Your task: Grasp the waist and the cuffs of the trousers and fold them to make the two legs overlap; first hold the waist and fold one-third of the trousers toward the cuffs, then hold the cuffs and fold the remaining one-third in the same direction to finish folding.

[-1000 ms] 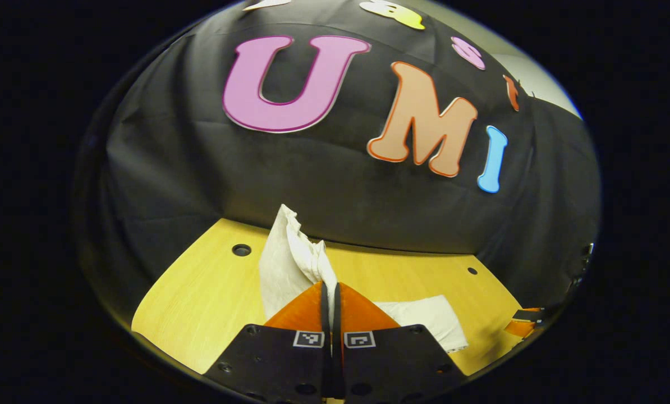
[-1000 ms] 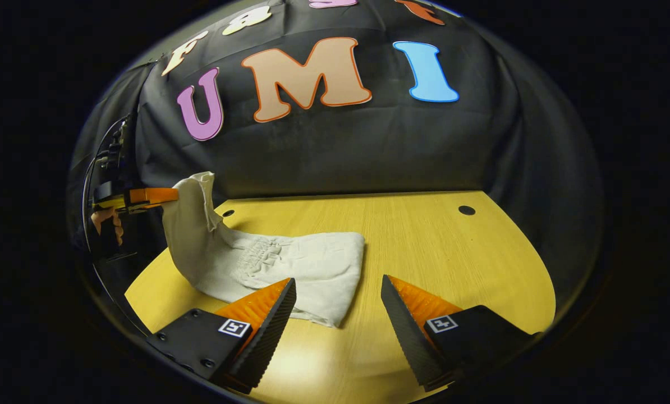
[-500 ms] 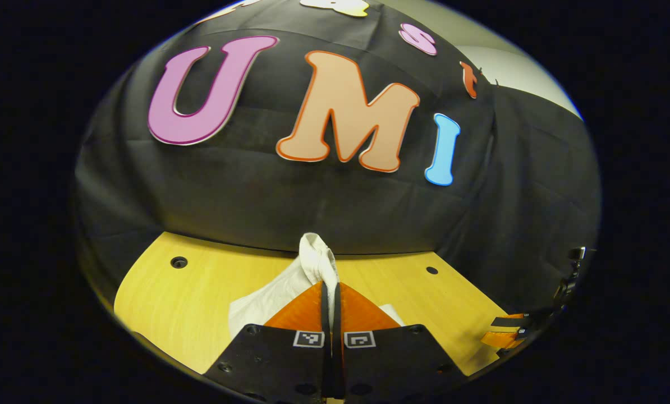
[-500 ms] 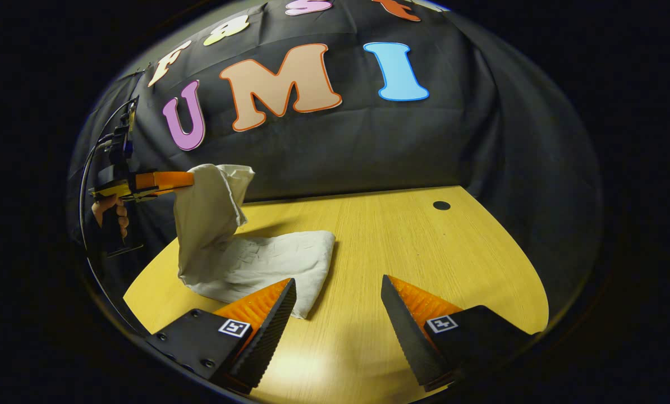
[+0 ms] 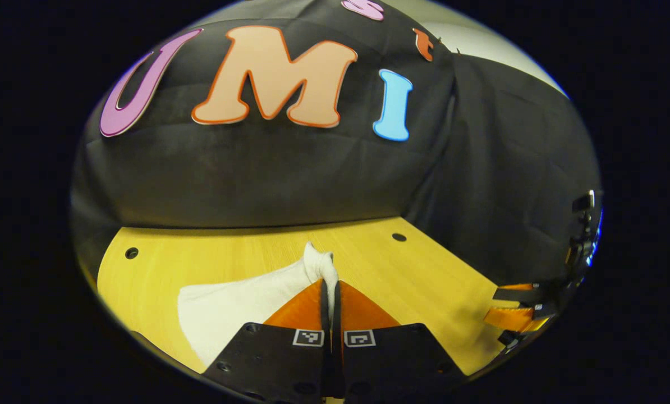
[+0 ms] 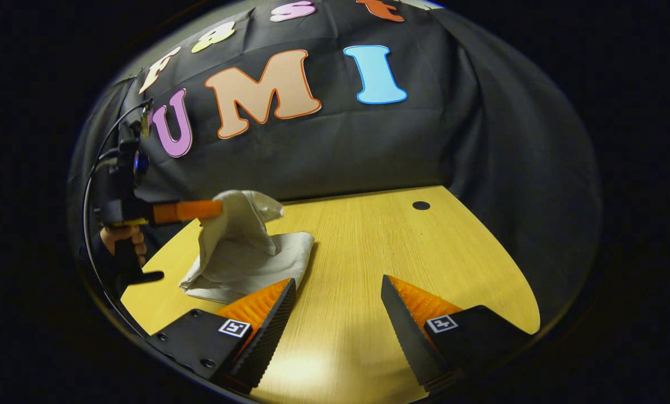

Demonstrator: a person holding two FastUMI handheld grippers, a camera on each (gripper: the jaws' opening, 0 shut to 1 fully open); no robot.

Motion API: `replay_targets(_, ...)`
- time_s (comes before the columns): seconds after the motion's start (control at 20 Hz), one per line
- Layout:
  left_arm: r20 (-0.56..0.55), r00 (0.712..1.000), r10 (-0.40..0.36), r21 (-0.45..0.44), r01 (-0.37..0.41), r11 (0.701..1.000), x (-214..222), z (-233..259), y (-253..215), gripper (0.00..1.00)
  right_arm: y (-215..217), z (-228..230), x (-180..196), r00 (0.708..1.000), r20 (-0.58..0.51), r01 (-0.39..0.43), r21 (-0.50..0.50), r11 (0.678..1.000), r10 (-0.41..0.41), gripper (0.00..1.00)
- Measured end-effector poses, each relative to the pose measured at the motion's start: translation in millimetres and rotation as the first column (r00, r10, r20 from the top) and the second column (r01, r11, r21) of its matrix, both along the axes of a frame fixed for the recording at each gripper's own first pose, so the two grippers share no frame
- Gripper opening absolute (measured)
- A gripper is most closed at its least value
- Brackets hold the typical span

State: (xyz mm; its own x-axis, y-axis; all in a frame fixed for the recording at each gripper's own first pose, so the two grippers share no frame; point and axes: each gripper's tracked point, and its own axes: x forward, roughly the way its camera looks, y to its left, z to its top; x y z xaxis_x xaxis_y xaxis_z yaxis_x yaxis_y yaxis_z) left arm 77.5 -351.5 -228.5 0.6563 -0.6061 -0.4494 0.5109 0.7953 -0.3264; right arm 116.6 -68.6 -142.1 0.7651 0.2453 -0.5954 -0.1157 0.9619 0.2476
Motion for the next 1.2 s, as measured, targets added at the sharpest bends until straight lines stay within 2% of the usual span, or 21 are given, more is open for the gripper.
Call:
replay_targets(0.05,-0.01,1.0,-0.002,0.017,0.002,1.0,-7.4,-10.5,-4.0,0.0,-1.8,0.5,-0.1,1.0,0.002,-0.004,0.0,1.0,0.004,0.98)
replay_targets(0.15,-0.04,0.999,-0.01,0.046,0.012,0.999,-20.9,-33.6,-11.6,0.0,-2.9,1.0,1.3,1.0,0.006,-0.016,0.005,1.0,0.016,0.94)
replay_targets(0.3,-0.054,0.998,-0.023,0.084,0.028,0.996,-37.5,-58.8,-21.1,0.0,-0.8,2.8,2.4,0.999,0.014,-0.044,0.01,0.999,0.044,0.94)
replay_targets(0.4,-0.04,0.999,-0.015,0.102,0.019,0.995,-46.9,-64.2,-20.3,0.11,2.4,5.1,3.4,0.997,0.021,-0.07,0.013,0.997,0.069,0.94)
replay_targets(0.5,-0.006,1.0,0.003,0.074,-0.002,0.997,-52.3,-55.1,-20.1,0.28,6.5,11.3,6.0,0.995,0.04,-0.094,0.009,0.996,0.093,0.94)
replay_targets(0.55,0.018,1.0,0.015,0.069,-0.017,0.997,-53.7,-46.9,-14.2,0.52,8.8,15.4,8.1,0.993,0.054,-0.104,0.003,0.995,0.104,0.98)
replay_targets(0.6,0.035,0.999,0.033,0.078,-0.036,0.996,-53.5,-42.6,-6.8,0.76,12.9,22.3,11.9,0.991,0.074,-0.112,-0.001,0.994,0.112,0.98)
replay_targets(0.65,0.051,0.997,0.054,0.09,-0.058,0.994,-53.0,-34.7,3.9,1.0,17.6,29.8,14.9,0.988,0.097,-0.119,-0.004,0.993,0.119,0.93)
replay_targets(0.7,0.068,0.995,0.074,0.094,-0.08,0.992,-49.3,-26.1,13.4,0.94,23.7,37.3,19.2,0.985,0.119,-0.124,-0.01,0.992,0.124,0.98)
replay_targets(0.75,0.086,0.991,0.1,0.095,-0.108,0.99,-48.2,-16.6,26.8,0.95,29.6,44.0,22.0,0.982,0.14,-0.126,-0.016,0.992,0.127,0.93)
replay_targets(0.8,0.101,0.987,0.127,0.096,-0.137,0.986,-47.9,-9.4,40.6,0.96,37.5,51.9,25.9,0.979,0.159,-0.127,-0.019,0.992,0.129,0.98)
replay_targets(0.85,0.121,0.981,0.153,0.1,-0.165,0.981,-46.6,0.4,56.6,0.95,45.4,60.9,29.6,0.975,0.183,-0.124,-0.021,0.992,0.126,0.94)
replay_targets(0.9,0.145,0.973,0.182,0.105,-0.198,0.975,-41.5,9.8,72.4,0.95,53.9,71.8,34.6,0.969,0.215,-0.121,-0.022,0.992,0.123,0.98)
replay_targets(0.95,0.175,0.961,0.215,0.108,-0.235,0.966,-37.8,21.0,89.1,0.96,63.6,82.1,38.5,0.962,0.246,-0.119,-0.026,0.993,0.122,0.94)
replay_targets(1.0,0.197,0.949,0.247,0.114,-0.272,0.956,-34.1,28.1,108.4,0.95,71.7,92.3,42.7,0.954,0.273,-0.116,-0.034,0.993,0.121,0.98)
replay_targets(1.2,0.278,0.886,0.371,0.12,-0.415,0.902,-27.3,64.3,182.7,0.95,104.2,135.4,58.4,0.923,0.375,-0.089,-0.013,0.996,0.087,0.97)
